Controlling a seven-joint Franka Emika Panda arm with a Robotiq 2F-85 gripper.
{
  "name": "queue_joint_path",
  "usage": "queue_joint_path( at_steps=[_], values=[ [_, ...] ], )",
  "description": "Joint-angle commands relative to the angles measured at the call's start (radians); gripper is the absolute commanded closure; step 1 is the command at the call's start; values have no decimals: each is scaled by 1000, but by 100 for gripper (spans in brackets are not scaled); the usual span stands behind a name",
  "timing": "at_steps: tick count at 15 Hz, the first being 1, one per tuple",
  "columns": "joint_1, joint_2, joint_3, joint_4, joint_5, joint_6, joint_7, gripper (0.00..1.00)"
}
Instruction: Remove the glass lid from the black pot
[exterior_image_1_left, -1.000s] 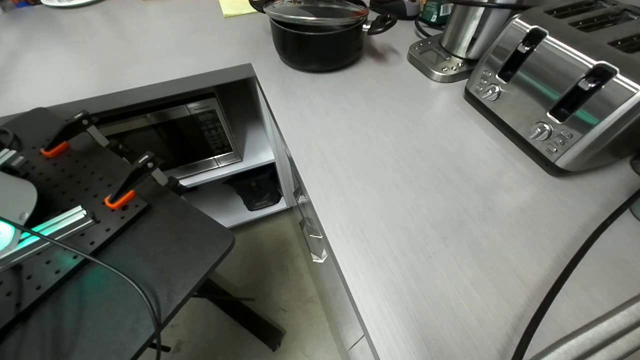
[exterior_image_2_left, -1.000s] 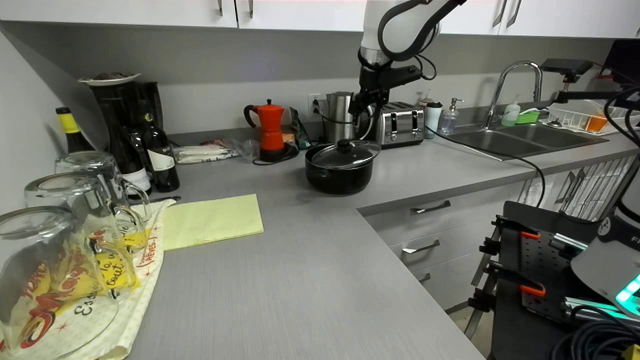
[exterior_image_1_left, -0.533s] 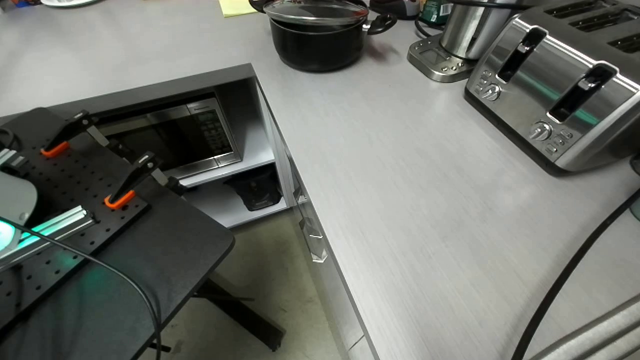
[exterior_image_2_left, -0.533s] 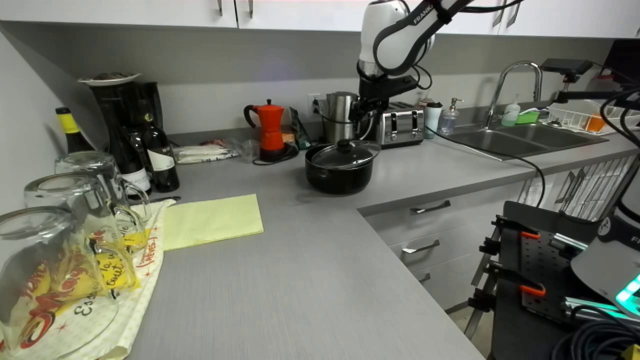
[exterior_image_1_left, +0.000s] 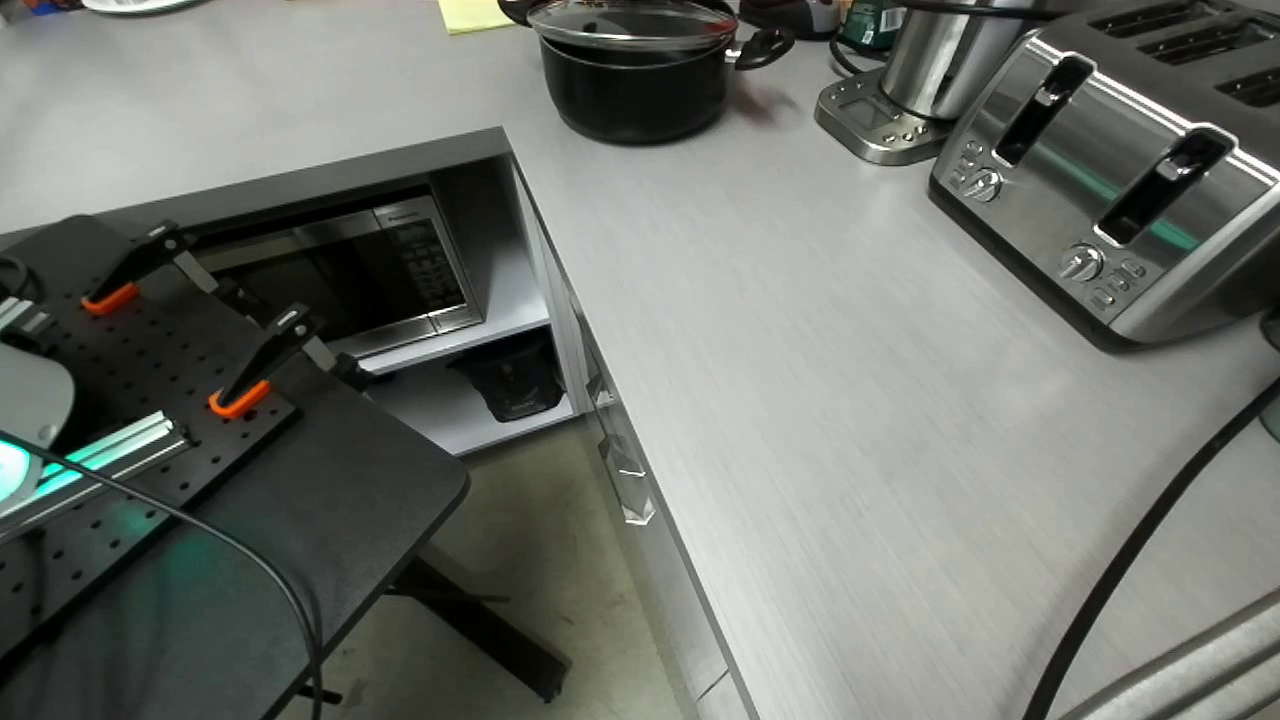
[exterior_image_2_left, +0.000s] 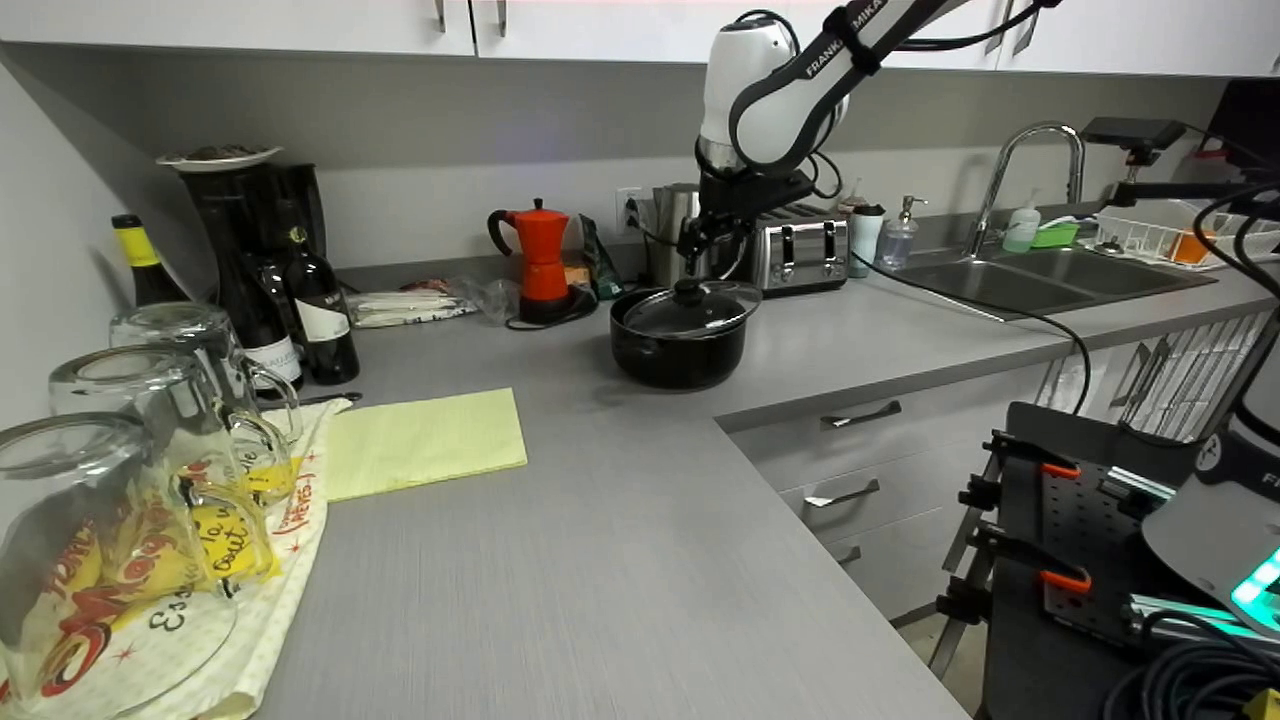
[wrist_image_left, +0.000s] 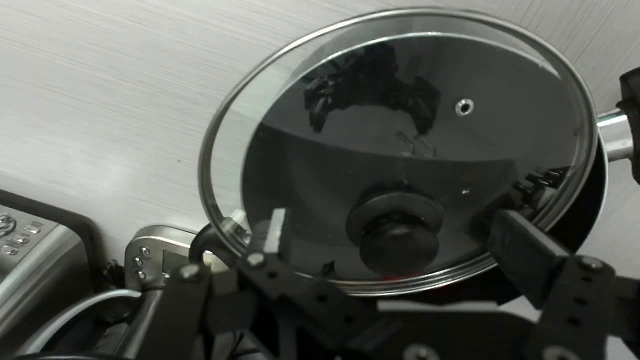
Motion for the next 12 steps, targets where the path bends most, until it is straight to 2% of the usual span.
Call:
queue_joint_path(
  at_steps=[1,12],
  values=[
    [16,47,-16,53,7,23,17,0],
    [20,150,-41,153,14,9,27,0]
  ],
)
